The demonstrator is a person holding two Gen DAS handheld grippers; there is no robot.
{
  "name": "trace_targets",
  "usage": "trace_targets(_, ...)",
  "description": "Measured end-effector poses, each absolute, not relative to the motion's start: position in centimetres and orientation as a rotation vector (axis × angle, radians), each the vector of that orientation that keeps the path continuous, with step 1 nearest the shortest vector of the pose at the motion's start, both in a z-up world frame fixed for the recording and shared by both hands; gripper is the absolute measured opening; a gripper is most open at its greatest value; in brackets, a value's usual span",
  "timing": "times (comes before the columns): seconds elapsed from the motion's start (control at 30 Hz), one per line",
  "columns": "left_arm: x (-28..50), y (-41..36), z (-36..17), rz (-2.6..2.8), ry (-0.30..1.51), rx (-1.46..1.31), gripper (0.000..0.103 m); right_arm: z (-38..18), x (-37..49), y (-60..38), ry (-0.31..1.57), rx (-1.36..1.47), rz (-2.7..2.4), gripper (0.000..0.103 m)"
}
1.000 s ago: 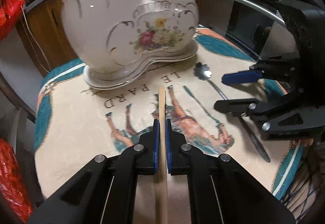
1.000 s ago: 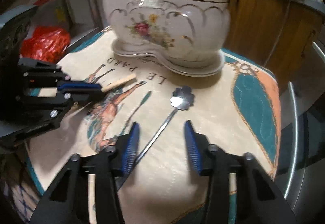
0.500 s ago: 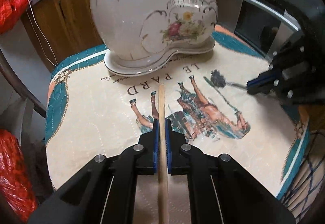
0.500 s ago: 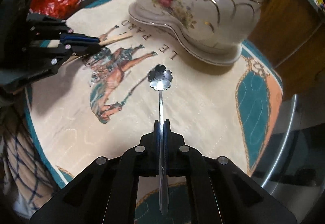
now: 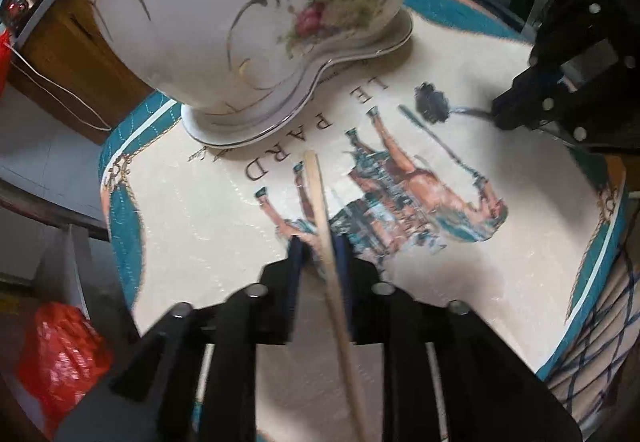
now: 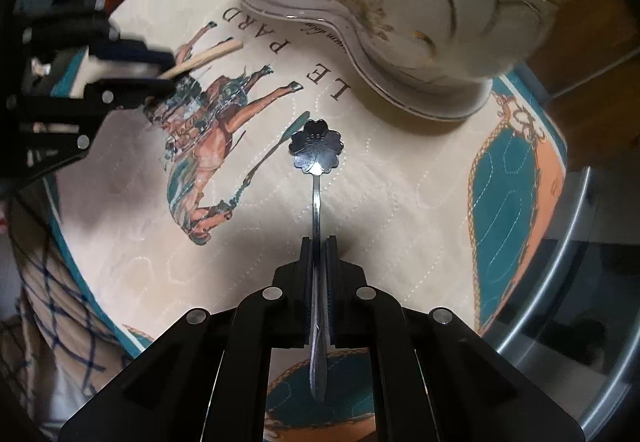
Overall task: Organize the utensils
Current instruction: 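Grasp the last chopstick with the left tool while the right tool grasps the silver spoon, then lift the chopstick and silver spoon and drop them into the ceramic holder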
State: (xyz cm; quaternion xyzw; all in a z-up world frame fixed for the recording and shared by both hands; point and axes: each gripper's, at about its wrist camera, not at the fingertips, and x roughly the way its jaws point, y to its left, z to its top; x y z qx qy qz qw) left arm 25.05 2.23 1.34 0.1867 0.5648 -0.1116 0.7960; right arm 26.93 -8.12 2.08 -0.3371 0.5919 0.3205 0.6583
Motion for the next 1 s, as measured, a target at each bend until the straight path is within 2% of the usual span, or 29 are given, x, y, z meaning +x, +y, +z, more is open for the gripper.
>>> trace_targets(0.17,26.0,2.4,1.5,-0.246,1.279,0.405,0.025,1.9,26.4,-6.7,1.336,-0.804,0.722,0.007)
trace_targets(0.2,25.9,2.4,1.5,-0.247,1.284,0.406,0.023,1.9,26.1,-6.6,1.332,-0.802,0.727,0.007)
trace_targets(0.27,25.7,2.2,1.5,-0.268,1.29,0.4,0.009,1.7,25.5,-5.8,1.312,-0.798,0.727,0.005)
trace_targets(0.43,25.6,2.3,1.7,-0.256,1.238,0.363,0.006,1.9,24.6,-7.2,1.258,-0.73,0.73,0.004)
trace_targets(0.7,22.2,4.7,6.7,-0.277,0.973,0.145,0.006,4.7,24.6,-10.0,1.119,-0.548,0.793,0.004)
trace_targets(1.0,19.3,5.4,10.7,-0.323,0.7,-0.038,0.006,7.9,23.7,-14.1,0.869,-0.291,0.844,0.004)
